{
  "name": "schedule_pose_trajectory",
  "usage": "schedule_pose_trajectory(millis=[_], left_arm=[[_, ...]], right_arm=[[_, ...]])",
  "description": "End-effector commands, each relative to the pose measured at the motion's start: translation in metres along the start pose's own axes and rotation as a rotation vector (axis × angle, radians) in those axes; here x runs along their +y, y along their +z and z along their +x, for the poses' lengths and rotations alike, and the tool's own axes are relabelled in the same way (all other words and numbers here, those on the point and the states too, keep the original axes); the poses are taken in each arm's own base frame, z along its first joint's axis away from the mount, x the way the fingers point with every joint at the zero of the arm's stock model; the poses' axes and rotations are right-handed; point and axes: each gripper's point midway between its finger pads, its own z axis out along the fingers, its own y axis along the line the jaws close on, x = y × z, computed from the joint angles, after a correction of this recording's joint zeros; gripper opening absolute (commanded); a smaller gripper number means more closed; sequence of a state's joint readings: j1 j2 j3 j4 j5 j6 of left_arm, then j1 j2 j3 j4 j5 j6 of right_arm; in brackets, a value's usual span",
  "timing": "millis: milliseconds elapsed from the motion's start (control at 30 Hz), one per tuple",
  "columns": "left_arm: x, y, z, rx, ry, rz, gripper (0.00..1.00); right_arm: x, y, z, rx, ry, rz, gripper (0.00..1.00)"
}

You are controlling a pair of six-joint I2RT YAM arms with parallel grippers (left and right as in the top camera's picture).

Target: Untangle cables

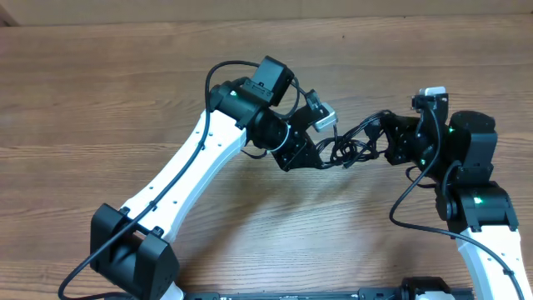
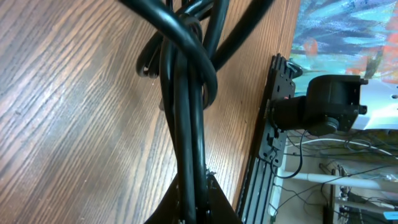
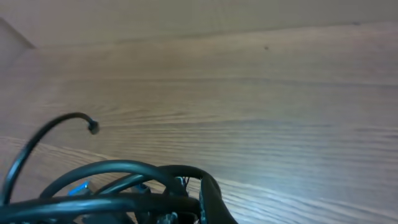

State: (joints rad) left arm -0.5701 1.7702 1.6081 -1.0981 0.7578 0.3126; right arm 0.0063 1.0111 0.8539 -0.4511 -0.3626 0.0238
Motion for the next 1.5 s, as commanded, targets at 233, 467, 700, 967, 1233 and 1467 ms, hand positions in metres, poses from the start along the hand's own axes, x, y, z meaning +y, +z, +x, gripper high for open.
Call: schedule_pose_trajectory(millis=[233, 467, 700, 967, 1233, 1467], left_arm=[[-0.017, 0.013, 0.002, 0.039, 0.035, 0.012, 0.04], [-0.012, 0.014, 0.012, 0.082, 0.017, -0.028, 0.04], [-0.010, 0.014, 0.014, 0.091, 0.013, -0.042, 0.04], [-0.006, 0.013, 0.018, 0.110, 0.005, -0.066, 0.04], [0.011, 0.009, 0.032, 0.174, -0.059, -0.179, 0.04], [0.011, 0.009, 0.033, 0.175, -0.056, -0.178, 0.04]], right_arm=[[0.012, -0.006, -0.033, -0.111, -0.046, -0.056, 0.04], [0.015, -0.009, -0.052, -0.191, -0.080, -0.063, 0.04], [0.014, -0.010, -0.056, -0.207, -0.075, -0.055, 0.03], [0.007, -0.012, -0.065, -0.243, -0.094, -0.011, 0.04], [-0.023, -0.018, -0.075, -0.283, -0.163, 0.185, 0.04], [-0.034, -0.021, -0.076, -0.288, -0.153, 0.249, 0.34]])
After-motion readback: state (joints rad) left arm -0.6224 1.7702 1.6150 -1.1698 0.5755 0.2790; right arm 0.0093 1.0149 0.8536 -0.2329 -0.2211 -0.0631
